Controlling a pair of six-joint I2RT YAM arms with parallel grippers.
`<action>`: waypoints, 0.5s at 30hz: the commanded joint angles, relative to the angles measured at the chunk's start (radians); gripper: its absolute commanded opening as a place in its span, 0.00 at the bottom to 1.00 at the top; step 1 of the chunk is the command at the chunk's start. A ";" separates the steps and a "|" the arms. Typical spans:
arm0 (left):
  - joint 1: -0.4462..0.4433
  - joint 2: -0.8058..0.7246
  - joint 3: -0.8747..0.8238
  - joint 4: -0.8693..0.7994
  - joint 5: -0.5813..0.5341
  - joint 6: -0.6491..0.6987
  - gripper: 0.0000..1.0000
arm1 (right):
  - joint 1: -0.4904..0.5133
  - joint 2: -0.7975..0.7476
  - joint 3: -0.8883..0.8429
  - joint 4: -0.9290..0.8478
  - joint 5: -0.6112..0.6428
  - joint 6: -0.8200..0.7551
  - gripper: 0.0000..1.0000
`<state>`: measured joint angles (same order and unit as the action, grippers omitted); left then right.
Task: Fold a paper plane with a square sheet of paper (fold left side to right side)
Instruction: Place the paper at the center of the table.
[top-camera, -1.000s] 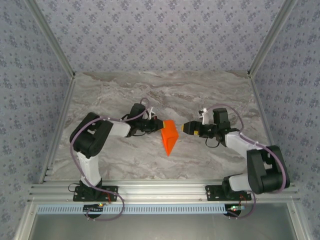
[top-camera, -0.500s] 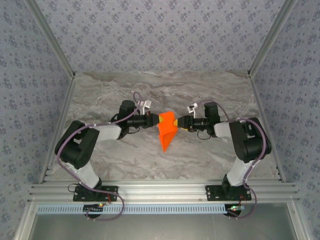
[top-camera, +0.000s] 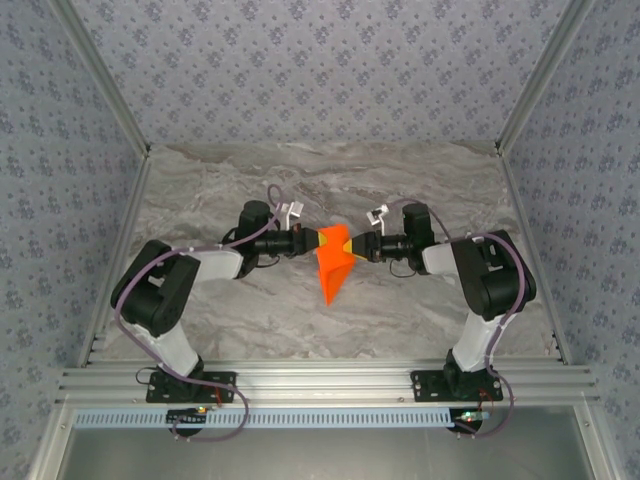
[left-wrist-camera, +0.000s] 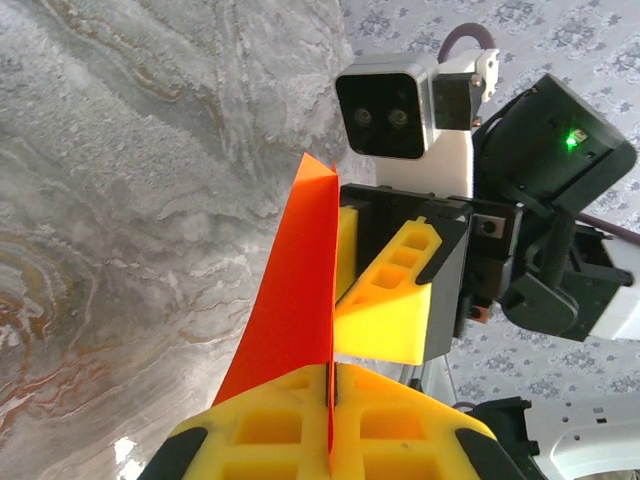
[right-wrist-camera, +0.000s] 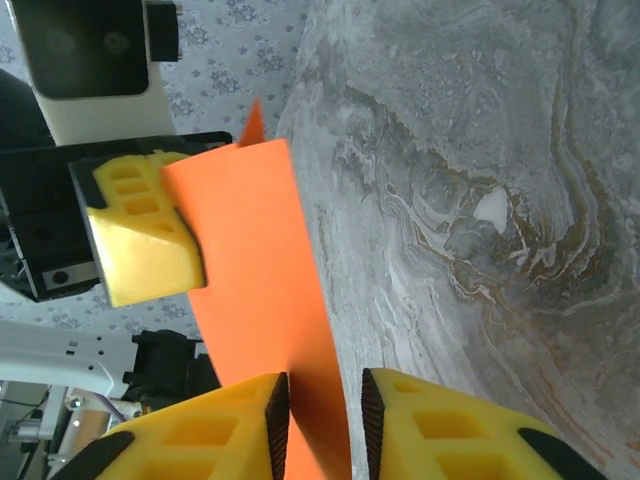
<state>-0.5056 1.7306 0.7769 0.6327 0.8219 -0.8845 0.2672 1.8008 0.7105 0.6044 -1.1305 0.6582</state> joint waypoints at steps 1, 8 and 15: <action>0.002 0.032 0.001 0.024 -0.007 0.011 0.00 | 0.003 -0.017 0.029 -0.092 -0.037 -0.072 0.16; 0.031 0.076 0.028 -0.147 -0.062 0.149 0.41 | 0.005 -0.049 0.084 -0.440 0.055 -0.193 0.00; 0.058 -0.112 0.050 -0.497 -0.209 0.352 0.66 | 0.012 -0.101 0.081 -0.554 0.178 -0.102 0.00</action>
<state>-0.4465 1.7309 0.7769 0.3202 0.6876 -0.6716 0.2703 1.7367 0.7769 0.1555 -1.0199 0.5262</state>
